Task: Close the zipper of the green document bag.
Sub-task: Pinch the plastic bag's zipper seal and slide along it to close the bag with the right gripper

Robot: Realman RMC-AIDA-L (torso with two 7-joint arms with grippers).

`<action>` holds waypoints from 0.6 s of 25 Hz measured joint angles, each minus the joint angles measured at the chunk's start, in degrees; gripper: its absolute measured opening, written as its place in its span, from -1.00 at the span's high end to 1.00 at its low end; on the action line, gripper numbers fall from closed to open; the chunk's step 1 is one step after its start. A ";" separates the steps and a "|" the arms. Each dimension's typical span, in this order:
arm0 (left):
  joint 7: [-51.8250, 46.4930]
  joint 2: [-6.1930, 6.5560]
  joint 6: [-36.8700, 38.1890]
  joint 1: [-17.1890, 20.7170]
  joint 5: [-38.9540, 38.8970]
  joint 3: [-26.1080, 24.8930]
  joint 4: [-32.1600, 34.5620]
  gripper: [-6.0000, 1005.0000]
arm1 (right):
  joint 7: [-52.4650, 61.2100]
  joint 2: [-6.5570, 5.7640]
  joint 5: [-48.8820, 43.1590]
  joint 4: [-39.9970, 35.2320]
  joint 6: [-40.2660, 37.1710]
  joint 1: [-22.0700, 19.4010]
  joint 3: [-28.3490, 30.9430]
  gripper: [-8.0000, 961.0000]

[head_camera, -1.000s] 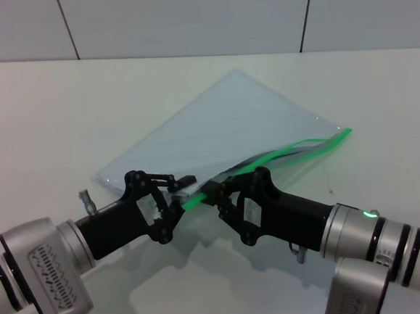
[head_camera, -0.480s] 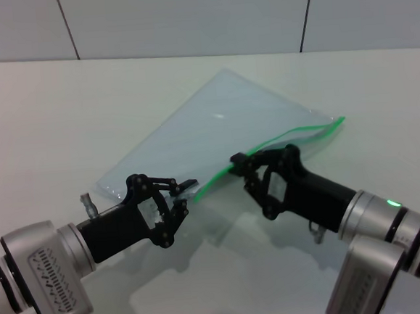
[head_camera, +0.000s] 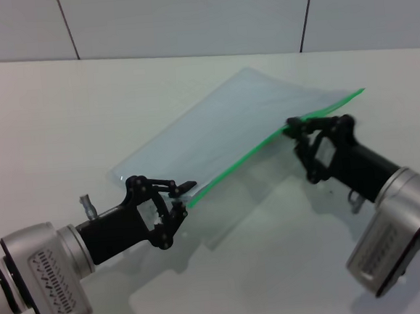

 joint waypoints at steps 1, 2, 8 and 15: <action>0.02 0.00 0.00 0.02 0.00 0.00 0.00 0.88 | 0.00 -0.03 2.12 -0.75 0.00 -0.04 0.01 0.77; 0.06 0.00 -0.01 0.08 0.01 0.00 0.00 0.88 | 0.00 -0.03 2.12 -0.75 0.00 -0.04 0.01 0.77; 0.16 0.00 -0.03 0.37 0.09 0.00 0.00 0.88 | -0.01 -0.08 7.93 -2.77 0.00 -0.13 0.05 0.75; 0.39 0.00 -0.03 0.52 0.09 0.00 0.00 0.88 | -0.04 -0.12 13.63 -5.05 0.00 -0.35 0.05 0.73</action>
